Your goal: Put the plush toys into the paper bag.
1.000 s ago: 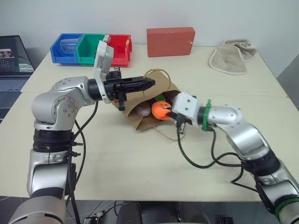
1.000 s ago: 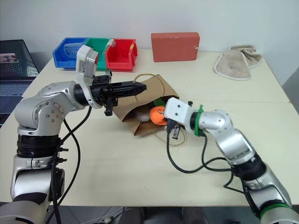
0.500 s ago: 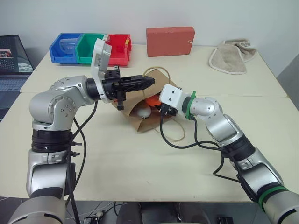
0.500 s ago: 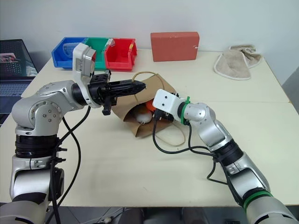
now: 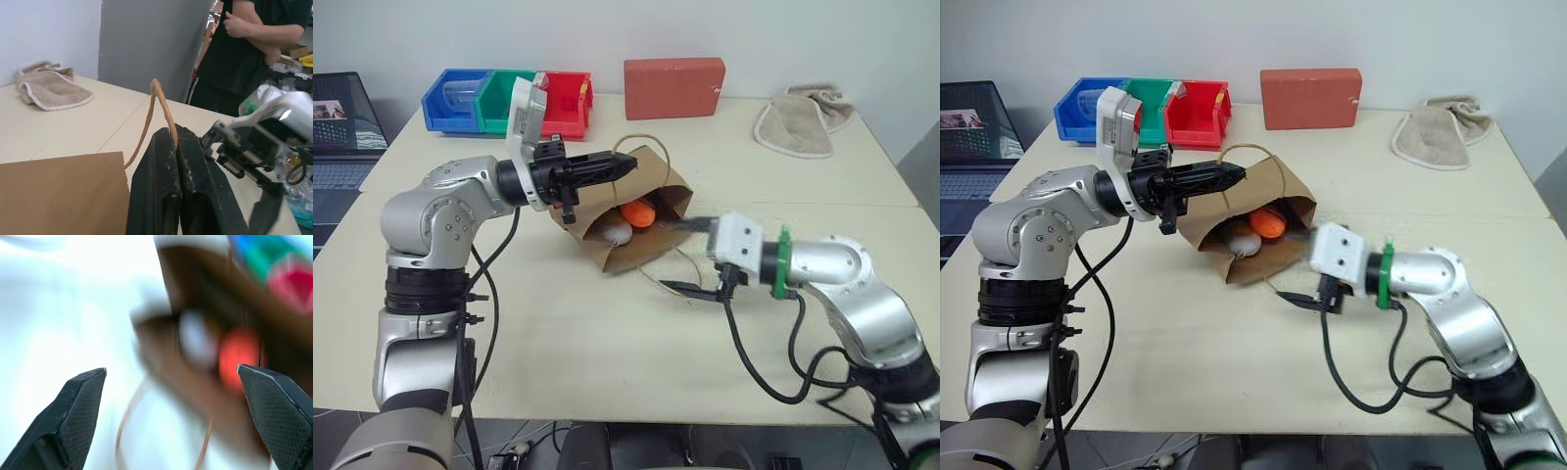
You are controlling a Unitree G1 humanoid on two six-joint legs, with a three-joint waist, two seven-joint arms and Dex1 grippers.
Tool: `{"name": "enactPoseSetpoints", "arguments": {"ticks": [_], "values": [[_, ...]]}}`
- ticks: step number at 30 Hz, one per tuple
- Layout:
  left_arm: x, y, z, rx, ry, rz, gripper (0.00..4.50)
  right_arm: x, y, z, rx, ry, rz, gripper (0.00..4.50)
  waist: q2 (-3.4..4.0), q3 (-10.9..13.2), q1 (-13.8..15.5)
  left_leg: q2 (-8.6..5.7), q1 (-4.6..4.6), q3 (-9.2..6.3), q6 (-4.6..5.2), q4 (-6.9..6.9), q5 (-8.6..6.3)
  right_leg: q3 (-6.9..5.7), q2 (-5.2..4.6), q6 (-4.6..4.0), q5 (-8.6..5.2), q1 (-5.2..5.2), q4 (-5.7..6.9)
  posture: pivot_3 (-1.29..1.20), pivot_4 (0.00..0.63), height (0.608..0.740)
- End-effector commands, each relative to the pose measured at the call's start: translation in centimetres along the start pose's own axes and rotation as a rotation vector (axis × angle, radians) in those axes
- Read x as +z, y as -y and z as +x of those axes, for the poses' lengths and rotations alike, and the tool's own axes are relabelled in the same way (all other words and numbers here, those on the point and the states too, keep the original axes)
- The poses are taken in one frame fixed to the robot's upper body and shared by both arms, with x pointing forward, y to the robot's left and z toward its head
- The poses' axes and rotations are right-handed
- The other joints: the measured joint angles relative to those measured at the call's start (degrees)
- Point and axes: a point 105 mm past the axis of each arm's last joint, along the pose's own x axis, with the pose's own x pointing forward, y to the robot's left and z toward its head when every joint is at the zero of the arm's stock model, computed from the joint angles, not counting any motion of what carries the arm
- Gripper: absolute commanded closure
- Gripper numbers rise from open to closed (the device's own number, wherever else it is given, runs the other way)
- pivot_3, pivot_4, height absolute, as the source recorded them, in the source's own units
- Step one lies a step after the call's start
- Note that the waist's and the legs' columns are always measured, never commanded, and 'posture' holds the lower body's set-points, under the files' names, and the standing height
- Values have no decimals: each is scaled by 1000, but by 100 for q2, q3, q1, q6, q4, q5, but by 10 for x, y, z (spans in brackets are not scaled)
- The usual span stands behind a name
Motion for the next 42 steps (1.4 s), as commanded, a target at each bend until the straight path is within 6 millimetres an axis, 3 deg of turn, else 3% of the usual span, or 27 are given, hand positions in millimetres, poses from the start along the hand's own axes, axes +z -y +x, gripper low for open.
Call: {"name": "enactPoseSetpoints", "arguments": {"ticks": [1,4,7,10,16,21,27,32,36,42], "values": [[13,4,-1,-11,19,57,4500,-16,21,2,-191,-41,127,23,0,0,-48,0,2,1,-1,1,2,3,1,-1,1,-1,3,0,150,740],[13,4,-1,-11,15,61,4500,-38,24,14,-241,-112,211,23,1,0,-94,2,9,7,0,0,6,10,4,-4,2,-2,12,0,150,740],[13,5,-1,-10,13,64,4500,-46,29,24,-269,-126,254,23,1,1,-86,1,7,6,0,-2,7,9,3,-4,2,-3,11,0,150,740],[14,5,-2,-8,10,67,4500,-48,23,35,-218,-131,278,602,1,1,-84,1,7,7,0,-6,7,9,3,-4,2,-4,9,0,150,740],[12,3,-4,12,-7,82,4500,-48,21,43,-195,-118,320,2769,1,1,-78,1,2,5,-1,-10,8,6,3,-4,2,-6,3,0,150,740],[11,1,-8,42,-22,106,4500,-28,20,35,-154,-33,414,4445,2,1,-73,1,3,5,-1,-10,7,5,3,-3,2,-6,3,0,150,740],[24,-8,-12,78,-14,144,4500,-4,27,-6,-95,24,485,4445,3,2,-33,1,1,3,0,-10,7,3,2,-4,2,-6,2,0,150,740],[48,-21,-4,125,73,157,4500,28,47,-46,-73,58,489,4445,3,2,-9,0,1,3,1,-9,6,2,2,-3,2,-4,1,0,150,740],[55,-26,2,128,101,141,4500,40,51,-58,-60,60,501,4445,3,2,-20,0,1,3,3,-12,6,2,2,-4,2,-4,-3,0,150,740],[48,-30,18,98,80,132,4500,53,61,-70,-45,46,511,4445,7,4,-36,-1,-9,7,3,-15,5,4,2,-4,2,-16,-5,0,150,740]]}}
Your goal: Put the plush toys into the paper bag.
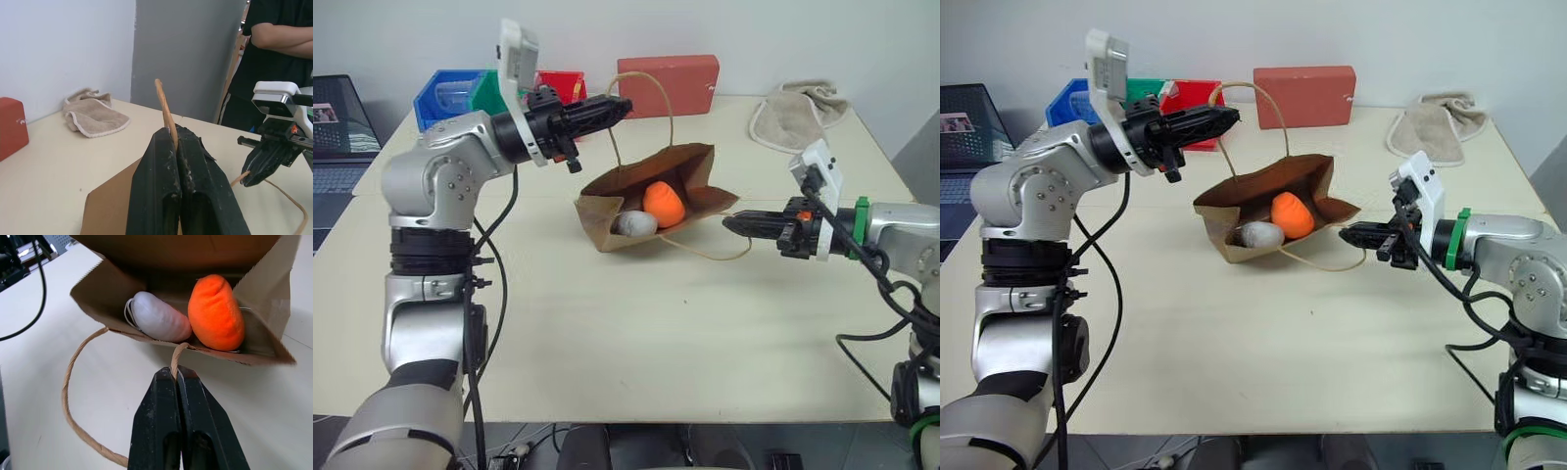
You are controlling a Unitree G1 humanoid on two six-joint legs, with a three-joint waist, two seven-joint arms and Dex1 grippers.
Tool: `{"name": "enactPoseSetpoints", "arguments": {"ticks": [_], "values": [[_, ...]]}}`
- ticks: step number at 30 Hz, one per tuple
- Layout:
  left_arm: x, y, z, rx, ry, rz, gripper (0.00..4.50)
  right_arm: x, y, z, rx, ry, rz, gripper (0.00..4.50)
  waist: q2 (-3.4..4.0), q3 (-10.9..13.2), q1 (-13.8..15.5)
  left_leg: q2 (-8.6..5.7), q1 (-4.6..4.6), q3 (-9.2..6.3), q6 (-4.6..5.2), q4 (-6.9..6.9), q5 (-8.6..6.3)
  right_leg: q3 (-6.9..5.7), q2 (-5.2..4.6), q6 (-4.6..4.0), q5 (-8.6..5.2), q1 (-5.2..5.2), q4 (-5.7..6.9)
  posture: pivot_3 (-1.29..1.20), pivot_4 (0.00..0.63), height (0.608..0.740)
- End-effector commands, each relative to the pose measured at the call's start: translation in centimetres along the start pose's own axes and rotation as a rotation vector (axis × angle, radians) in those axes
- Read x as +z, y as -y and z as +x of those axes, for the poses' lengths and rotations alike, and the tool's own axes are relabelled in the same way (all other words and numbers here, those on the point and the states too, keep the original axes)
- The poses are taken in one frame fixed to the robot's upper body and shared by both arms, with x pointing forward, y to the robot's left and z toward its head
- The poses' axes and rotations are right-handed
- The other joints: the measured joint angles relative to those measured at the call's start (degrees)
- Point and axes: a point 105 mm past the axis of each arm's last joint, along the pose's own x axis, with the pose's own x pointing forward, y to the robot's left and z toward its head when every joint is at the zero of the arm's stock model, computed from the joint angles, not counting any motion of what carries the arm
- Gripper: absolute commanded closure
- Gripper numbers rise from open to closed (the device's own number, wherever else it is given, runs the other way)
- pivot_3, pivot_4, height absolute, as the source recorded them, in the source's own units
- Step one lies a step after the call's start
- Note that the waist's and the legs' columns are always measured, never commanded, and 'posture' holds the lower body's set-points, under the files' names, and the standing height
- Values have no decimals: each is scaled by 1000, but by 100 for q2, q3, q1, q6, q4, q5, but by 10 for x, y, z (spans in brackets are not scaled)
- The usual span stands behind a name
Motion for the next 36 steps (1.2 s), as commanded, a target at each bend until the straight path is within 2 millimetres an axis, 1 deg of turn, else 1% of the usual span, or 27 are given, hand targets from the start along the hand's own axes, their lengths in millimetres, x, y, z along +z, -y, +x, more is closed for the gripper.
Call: {"name": "enactPoseSetpoints", "arguments": {"ticks": [1,5,7,9,11,16,18,19,21,24,27,29,30,31,32,34,36], "values": [[12,0,7,-12,21,61,4500,21,-1,-10,7,50,-5,4445,0,0,-3,0,1,0,0,0,0,1,0,0,0,0,0,0,150,740],[16,-3,10,-3,38,53,4500,38,0,-18,24,83,43,4445,0,0,0,0,-1,2,0,0,0,2,0,0,0,-3,2,0,150,740],[16,-5,11,-2,37,55,4500,41,0,-19,29,83,55,4445,0,0,0,0,-2,2,0,-1,0,3,0,0,0,-4,1,0,150,740],[11,-8,13,7,34,48,4500,37,5,-14,10,78,75,4445,0,0,-1,0,-2,2,0,-4,0,2,0,0,0,-5,1,0,150,740],[6,-9,16,3,28,44,4500,38,13,-9,-20,97,101,4445,0,0,-2,0,-2,3,0,-4,0,2,0,0,0,-6,0,0,150,740],[0,-11,20,8,5,48,4500,47,24,-4,-74,123,104,4445,1,0,-3,0,-6,8,0,-2,0,8,-1,0,0,-14,5,0,150,740],[-7,-15,19,32,-34,62,4079,49,28,-3,-98,133,108,4500,1,0,-4,0,-6,9,0,-5,0,8,0,0,0,-17,5,0,150,740],[-7,-18,18,45,-35,64,3849,50,30,-3,-106,142,109,4304,0,0,-4,0,-6,9,-1,-7,1,8,0,0,0,-17,5,0,150,740],[-5,-24,12,77,-37,78,3228,56,31,-4,-115,171,107,3823,1,0,-5,1,-7,9,-1,-8,1,8,0,0,0,-18,5,0,150,740],[-5,-30,3,110,-54,101,2286,64,30,-9,-118,195,79,2773,1,0,-6,0,-11,10,-1,-8,1,9,0,0,0,-22,5,0,150,740],[-7,-37,-10,144,-85,126,1317,71,31,-20,-131,213,34,1659,3,1,-7,0,-12,11,-1,-9,1,9,0,0,0,-25,5,0,150,740],[-8,-38,-13,151,-88,130,632,73,31,-22,-136,215,21,905,3,1,-6,0,-15,11,-1,-10,0,8,0,0,0,-27,4,0,150,740],[-8,-39,-15,154,-90,124,365,75,31,-25,-132,226,17,581,3,1,-3,0,-15,11,0,-10,0,9,0,0,0,-27,3,0,150,740],[-9,-38,-20,154,-90,118,27,78,28,-32,-123,238,-12,210,3,1,0,0,-15,11,0,-11,0,8,-1,0,0,-26,3,0,150,740],[-9,-38,-24,153,-90,115,0,80,26,-37,-115,244,-35,36,4,2,0,0,-15,11,0,-10,0,8,-1,0,0,-26,3,0,150,740],[-11,-32,-35,116,-105,122,0,76,25,-46,-140,218,-117,36,5,3,-1,0,-17,13,0,-11,0,10,-1,0,0,-28,2,0,150,740],[-19,-30,-51,113,-136,100,0,66,25,-52,-173,187,-218,36,5,3,-4,2,-16,13,0,-15,0,9,-1,0,0,-28,-2,0,150,740]]}}
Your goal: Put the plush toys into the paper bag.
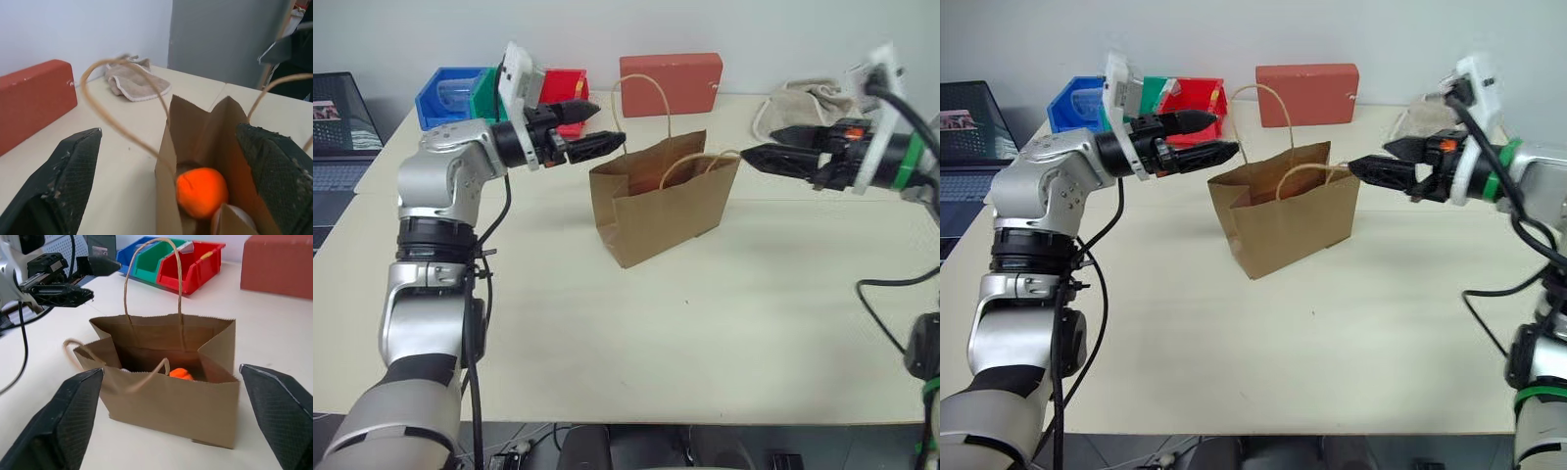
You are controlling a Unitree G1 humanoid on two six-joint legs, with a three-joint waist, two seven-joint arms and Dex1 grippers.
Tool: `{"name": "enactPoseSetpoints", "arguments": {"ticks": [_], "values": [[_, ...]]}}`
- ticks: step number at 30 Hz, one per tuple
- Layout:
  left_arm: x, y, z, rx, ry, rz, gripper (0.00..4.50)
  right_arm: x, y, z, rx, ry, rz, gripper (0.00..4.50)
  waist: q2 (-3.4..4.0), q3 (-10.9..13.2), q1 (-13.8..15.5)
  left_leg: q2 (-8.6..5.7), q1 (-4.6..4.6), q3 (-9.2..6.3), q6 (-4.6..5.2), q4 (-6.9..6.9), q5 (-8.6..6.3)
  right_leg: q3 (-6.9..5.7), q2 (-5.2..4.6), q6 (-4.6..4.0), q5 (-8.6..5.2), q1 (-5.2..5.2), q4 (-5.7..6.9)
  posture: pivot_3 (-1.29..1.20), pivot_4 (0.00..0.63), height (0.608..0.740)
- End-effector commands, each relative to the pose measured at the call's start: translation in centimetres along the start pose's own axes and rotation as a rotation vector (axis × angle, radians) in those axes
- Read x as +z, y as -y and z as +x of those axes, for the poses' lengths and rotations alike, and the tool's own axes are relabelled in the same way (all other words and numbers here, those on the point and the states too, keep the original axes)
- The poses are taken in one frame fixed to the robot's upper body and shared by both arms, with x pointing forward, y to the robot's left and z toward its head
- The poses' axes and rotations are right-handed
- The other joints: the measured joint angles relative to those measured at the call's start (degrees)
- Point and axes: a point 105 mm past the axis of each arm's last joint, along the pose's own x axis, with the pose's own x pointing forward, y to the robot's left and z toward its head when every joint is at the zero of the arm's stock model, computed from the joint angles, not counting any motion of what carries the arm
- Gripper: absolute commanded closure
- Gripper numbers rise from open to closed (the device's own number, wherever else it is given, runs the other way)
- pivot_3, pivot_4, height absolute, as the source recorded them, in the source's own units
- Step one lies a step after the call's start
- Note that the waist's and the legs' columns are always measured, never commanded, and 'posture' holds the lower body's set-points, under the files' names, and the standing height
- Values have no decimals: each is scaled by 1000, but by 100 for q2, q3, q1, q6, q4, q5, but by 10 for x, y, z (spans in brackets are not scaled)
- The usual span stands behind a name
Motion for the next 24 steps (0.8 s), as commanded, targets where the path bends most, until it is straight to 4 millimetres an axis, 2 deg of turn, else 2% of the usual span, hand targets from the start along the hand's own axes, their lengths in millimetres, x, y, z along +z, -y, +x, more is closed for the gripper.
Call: {"name": "enactPoseSetpoints", "arguments": {"ticks": [1,4,6,13,18,24], "values": [[6,3,-25,-14,7,21,0,3,-6,-15,-10,28,-204,36,0,0,-3,2,0,0,0,-2,0,-1,1,0,0,0,-3,0,150,740],[-8,8,-42,-42,-31,-28,0,-7,-26,-15,80,44,-254,36,0,0,-26,2,1,2,1,-1,0,1,1,0,0,0,0,0,150,740],[-18,14,-45,-68,-52,-47,0,-14,-39,-15,136,43,-267,36,1,0,-31,2,2,5,0,4,0,5,1,0,0,1,6,0,150,740],[-48,25,-27,-95,-86,-44,0,-23,-69,-8,249,43,-260,36,0,0,27,2,6,2,0,23,2,4,0,1,1,14,11,0,150,740],[-52,23,-23,-93,-84,-44,0,-30,-74,-9,261,16,-242,36,0,0,32,2,7,1,1,20,1,3,1,1,1,14,9,0,150,740],[-53,32,-21,-140,-78,-49,0,-40,-81,-11,293,-24,-223,36,0,0,21,2,7,1,2,17,1,2,1,0,1,12,9,0,150,740]]}}
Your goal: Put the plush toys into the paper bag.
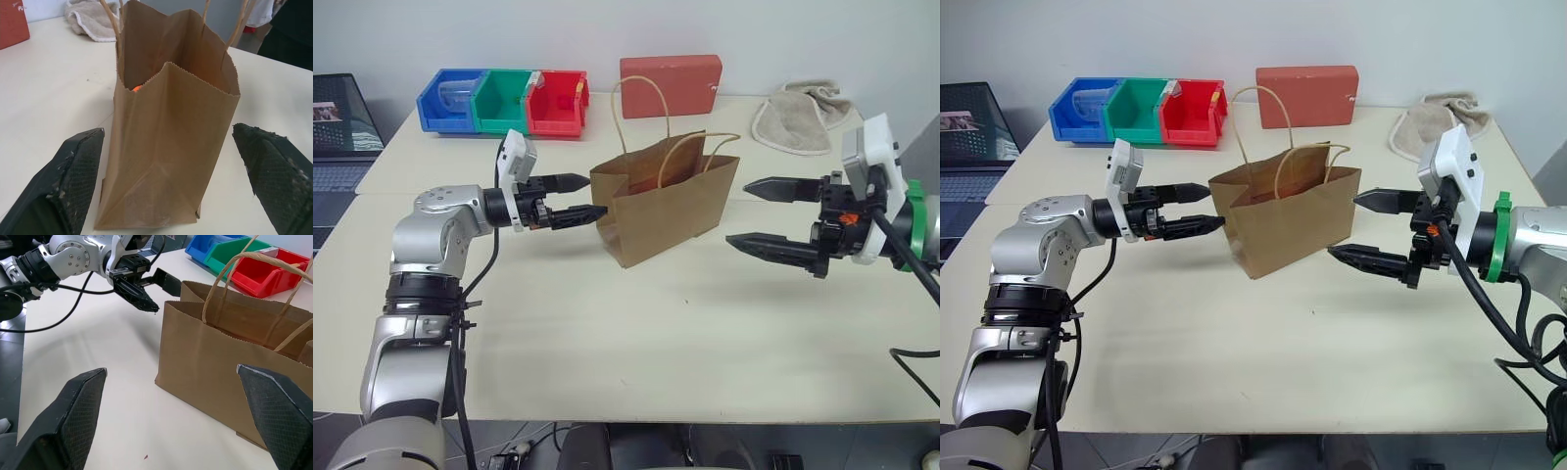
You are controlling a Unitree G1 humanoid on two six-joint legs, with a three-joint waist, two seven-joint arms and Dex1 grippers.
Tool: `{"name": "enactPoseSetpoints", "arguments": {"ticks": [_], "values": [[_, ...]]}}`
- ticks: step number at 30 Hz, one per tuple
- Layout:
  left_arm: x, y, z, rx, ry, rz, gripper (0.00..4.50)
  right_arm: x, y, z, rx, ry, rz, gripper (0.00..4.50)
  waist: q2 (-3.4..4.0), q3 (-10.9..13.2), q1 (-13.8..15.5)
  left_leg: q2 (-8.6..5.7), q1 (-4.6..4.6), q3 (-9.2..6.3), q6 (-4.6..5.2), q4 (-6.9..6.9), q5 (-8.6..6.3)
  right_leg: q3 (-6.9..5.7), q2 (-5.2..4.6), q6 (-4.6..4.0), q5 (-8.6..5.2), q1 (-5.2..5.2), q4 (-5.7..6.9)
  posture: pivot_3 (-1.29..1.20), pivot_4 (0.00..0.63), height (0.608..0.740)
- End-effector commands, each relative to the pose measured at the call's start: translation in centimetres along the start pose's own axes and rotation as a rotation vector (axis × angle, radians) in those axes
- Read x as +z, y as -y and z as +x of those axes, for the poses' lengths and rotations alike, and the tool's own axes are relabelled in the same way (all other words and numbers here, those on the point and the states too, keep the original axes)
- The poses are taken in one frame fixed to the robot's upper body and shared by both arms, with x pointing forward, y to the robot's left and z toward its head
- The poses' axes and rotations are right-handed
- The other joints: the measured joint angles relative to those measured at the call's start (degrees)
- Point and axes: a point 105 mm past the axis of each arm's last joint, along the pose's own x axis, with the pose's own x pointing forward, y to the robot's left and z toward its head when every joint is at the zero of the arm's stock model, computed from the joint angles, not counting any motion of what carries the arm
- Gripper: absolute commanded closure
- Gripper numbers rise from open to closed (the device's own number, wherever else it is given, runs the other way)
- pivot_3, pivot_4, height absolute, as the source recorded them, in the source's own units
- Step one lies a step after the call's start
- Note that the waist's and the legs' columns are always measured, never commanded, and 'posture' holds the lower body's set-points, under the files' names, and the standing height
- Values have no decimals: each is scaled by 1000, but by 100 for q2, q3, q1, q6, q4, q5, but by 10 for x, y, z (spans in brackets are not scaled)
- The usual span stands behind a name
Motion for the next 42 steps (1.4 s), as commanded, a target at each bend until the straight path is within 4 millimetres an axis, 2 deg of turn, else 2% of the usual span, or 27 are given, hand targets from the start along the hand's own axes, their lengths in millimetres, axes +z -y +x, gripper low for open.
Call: {"name": "enactPoseSetpoints", "arguments": {"ticks": [1,4,9,20,23,31,36,42], "values": [[9,11,4,-54,19,47,0,3,-9,-2,18,-3,-38,36,0,0,-1,0,0,0,0,1,0,0,0,0,0,0,0,0,150,740],[8,18,6,-84,14,49,0,-2,-11,-1,24,-23,-36,36,0,0,-1,0,0,0,0,1,0,1,0,0,0,0,0,0,150,740],[7,20,9,-71,16,49,0,-7,-12,1,23,-38,-39,36,0,0,-1,0,1,0,0,2,0,1,0,0,0,0,2,0,150,740],[-9,16,41,45,58,84,0,-9,-11,13,-13,-15,-110,36,-1,-1,21,0,1,0,0,4,0,2,0,0,0,2,1,0,150,740],[-13,14,45,61,53,84,530,-8,-11,16,-29,9,-135,0,-1,-1,21,-1,1,0,0,4,0,2,0,0,0,2,1,0,150,740],[-16,16,45,39,56,93,3091,-9,-11,18,-50,34,-175,0,-1,-1,20,-1,1,0,-1,4,1,1,0,0,0,2,1,0,150,740],[-15,16,46,30,68,93,4479,-12,-10,18,-79,35,-206,0,-2,-1,20,-1,2,0,0,4,1,1,0,0,0,3,2,0,150,740],[-7,21,45,-31,76,91,4479,-15,-8,16,-115,36,-250,0,-2,-1,17,-1,2,0,-1,4,1,1,0,0,0,3,2,0,150,740]]}}
